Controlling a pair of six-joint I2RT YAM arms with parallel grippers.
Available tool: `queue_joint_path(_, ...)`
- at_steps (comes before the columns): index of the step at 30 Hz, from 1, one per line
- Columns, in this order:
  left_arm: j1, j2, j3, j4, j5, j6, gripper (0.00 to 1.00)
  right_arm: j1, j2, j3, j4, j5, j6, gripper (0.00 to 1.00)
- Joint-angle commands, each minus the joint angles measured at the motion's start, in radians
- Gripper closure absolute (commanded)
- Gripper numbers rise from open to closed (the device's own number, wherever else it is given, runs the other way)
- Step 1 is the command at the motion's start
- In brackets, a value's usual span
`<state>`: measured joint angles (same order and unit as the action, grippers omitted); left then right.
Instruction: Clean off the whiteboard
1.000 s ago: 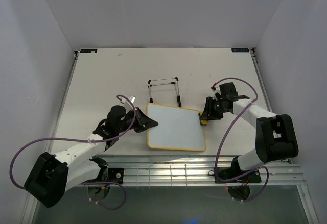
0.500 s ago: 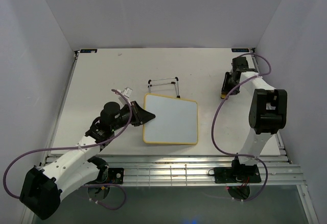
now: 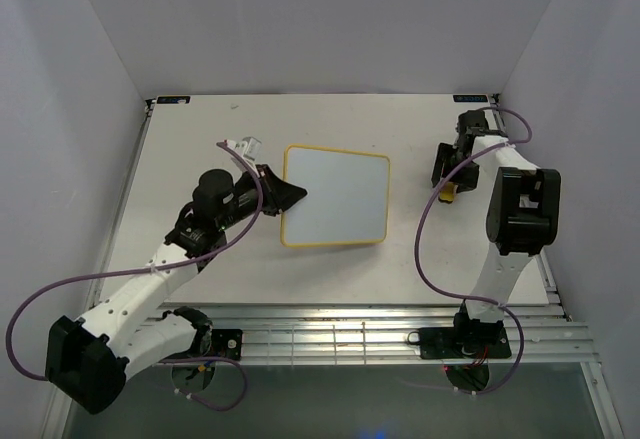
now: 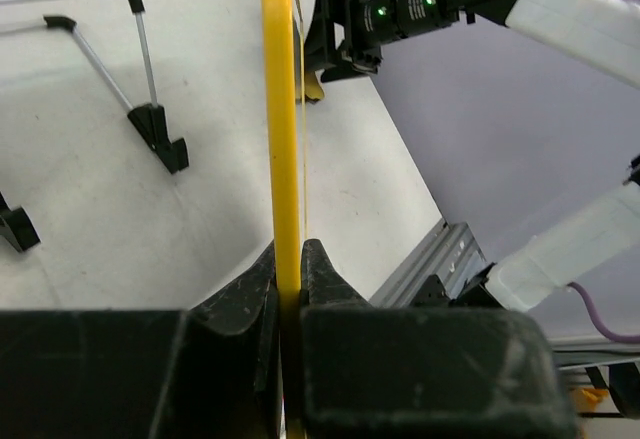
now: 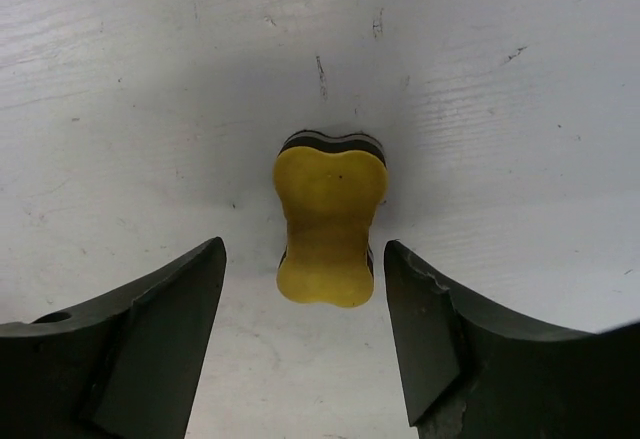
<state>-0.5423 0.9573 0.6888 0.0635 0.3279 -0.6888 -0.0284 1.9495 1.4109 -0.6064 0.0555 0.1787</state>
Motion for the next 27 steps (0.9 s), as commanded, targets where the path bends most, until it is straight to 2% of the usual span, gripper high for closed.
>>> queue_joint_path(1,0.031,0.047,0.121,0.116,0.023,0.034,1.0,-0.011,-0.093,0.022,-0.023,-0.009,-0.002,0.29)
queue_joint_path(3,0.076,0.11,0.181,0.128,0.051,0.041,1.0,-0.022,-0.127,0.011,-0.026,-0.028,-0.001,0.28)
queue_joint_path(5,0.12,0.149,0.209,0.169,0.147,0.029,1.0,-0.024,-0.184,-0.018,-0.029,-0.037,0.002,0.28)
queue_joint_path(9,0.243,0.23,0.23,0.41,0.282,0.006,1.0,-0.024,-0.343,-0.13,0.019,-0.127,0.015,0.28)
queue_joint_path(11,0.263,0.306,0.265,0.459,0.333,0.035,1.0,-0.022,-0.412,-0.177,0.048,-0.16,0.018,0.27)
queue_joint_path(14,0.285,0.438,0.291,0.591,0.414,0.09,1.0,-0.001,-0.606,-0.292,0.13,-0.275,0.024,0.15)
queue_joint_path(15,0.303,0.474,0.294,0.684,0.466,0.086,1.0,0.008,-0.647,-0.321,0.157,-0.336,0.027,0.11)
queue_joint_path(16,0.312,0.513,0.295,0.758,0.508,0.059,1.0,0.019,-0.684,-0.373,0.183,-0.364,0.027,0.02)
queue_joint_path(17,0.321,0.552,0.302,0.827,0.545,0.04,1.0,0.027,-0.746,-0.391,0.2,-0.385,0.027,0.09)
queue_joint_path(23,0.396,0.828,0.388,1.281,0.698,-0.199,1.0,0.125,-0.868,-0.406,0.203,-0.411,0.027,0.1)
queue_joint_path(27,0.421,0.925,0.4,1.351,0.755,-0.238,1.0,0.159,-0.882,-0.395,0.191,-0.421,0.024,0.1)
